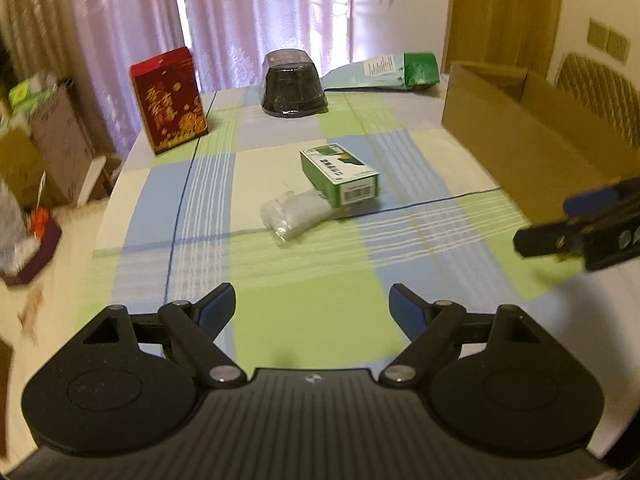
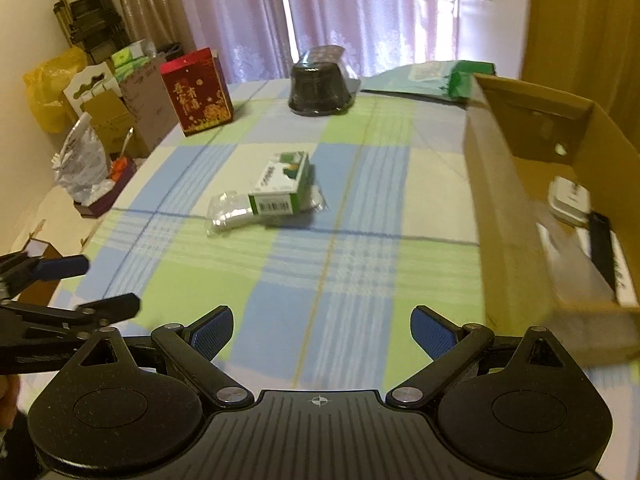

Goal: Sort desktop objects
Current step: 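Move both open tools back over the remaining items on the table, then grasp the bagged white remote with the left tool while the right tool grasps the green medicine box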

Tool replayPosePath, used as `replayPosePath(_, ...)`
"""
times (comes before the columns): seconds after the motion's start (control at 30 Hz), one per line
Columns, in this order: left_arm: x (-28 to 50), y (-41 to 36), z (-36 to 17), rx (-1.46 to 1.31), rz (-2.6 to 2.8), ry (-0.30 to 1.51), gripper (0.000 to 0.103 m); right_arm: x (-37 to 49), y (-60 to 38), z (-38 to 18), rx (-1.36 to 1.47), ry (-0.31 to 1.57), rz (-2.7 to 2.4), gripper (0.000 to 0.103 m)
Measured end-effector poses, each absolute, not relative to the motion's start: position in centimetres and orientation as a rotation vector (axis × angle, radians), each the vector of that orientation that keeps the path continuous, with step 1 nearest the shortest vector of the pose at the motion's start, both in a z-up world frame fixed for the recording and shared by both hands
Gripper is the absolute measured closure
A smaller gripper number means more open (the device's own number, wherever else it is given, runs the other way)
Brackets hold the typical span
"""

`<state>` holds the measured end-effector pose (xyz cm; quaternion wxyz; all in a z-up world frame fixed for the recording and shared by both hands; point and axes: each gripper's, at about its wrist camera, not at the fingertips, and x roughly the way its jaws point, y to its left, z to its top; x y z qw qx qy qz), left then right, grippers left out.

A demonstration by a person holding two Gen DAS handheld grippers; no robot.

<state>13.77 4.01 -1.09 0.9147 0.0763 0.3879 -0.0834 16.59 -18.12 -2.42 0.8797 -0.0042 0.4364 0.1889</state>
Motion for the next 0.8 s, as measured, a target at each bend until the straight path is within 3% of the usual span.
replayPosePath(0.3, 22.6, 4.8, -5.6, 0.397, -0.306, 0.761, 0.022, 22.2, -15.5, -4.6, -0.011, 0.864, 0.429, 0.005)
replayPosePath(0.73, 29.4, 3.6, -10.6, 0.456, -0.497, 0.787, 0.027, 26.1, -15.0, -6.2, 0.000, 0.843, 0.437, 0.005)
replayPosePath(0.8, 29.8, 3.7, -10.6, 0.431, -0.507, 0.795, 0.037, 26.5, -14.5, -6.5, 0.001, 0.842, 0.443, 0.005)
